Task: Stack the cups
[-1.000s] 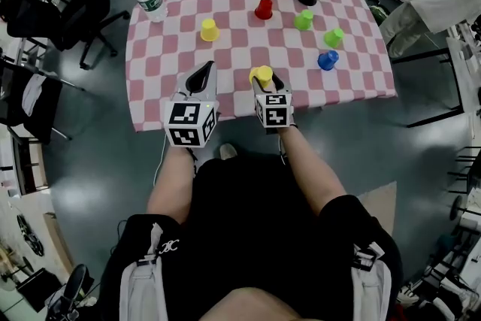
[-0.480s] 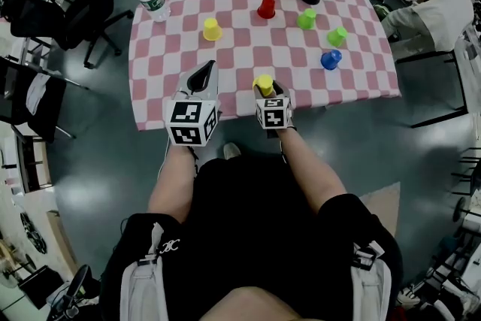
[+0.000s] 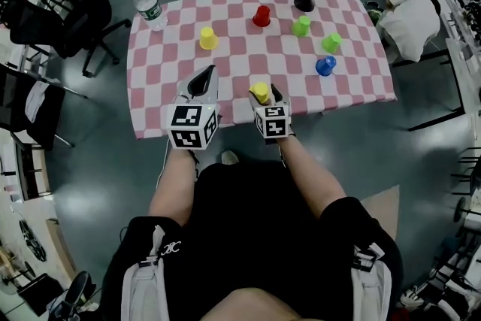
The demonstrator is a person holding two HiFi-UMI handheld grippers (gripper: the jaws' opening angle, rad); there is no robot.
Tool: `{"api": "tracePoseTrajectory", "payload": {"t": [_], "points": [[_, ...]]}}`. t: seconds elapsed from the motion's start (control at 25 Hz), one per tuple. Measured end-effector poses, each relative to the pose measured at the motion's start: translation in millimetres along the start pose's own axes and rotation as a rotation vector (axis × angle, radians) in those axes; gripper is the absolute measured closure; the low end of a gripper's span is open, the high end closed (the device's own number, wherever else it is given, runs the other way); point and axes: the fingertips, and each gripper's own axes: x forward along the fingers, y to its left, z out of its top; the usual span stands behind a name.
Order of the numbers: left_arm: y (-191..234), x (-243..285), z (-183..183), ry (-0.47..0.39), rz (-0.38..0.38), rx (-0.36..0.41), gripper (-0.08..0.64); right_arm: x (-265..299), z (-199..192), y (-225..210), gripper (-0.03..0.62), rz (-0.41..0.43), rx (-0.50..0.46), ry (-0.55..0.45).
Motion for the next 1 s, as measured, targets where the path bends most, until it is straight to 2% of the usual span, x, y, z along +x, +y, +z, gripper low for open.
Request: {"api": "tracePoseTrajectory", "payload": {"t": [0.2, 0.56, 0.6, 0.68, 0.72, 0.8, 1.0], "points": [[-11, 7, 2, -0.005, -0.019, 0.006, 0.545, -30, 62, -4, 0.284, -0.015, 0.013, -0.172], [-31, 14, 21, -0.045, -0.037, 0.007, 0.545, -110, 183, -32, 0.291, -0.098, 0.054, -0.467], [-33, 16, 25, -0.054, -0.038, 0.006, 0.545, -121, 194, -38, 0.328, -0.124, 0.059, -0.501], [-37, 20, 34, -0.07, -0.042, 0.006, 0.545, -144, 212, -52, 0.566, -0.199, 0.074, -0.579], [-39, 21, 38, -0.074, -0.042, 0.008, 0.545, -153, 219, -57, 0.591, -0.226, 0.077, -0.615], [-44, 24, 44, -0.077, -0.041, 0.013, 0.545, -165, 227, -63, 0.591, -0.245, 0.072, -0.654], [-63, 35, 57, -0.081, -0.059, 0.028, 0.545, -174, 229, -82, 0.589, -0.252, 0.067, -0.648]]}}
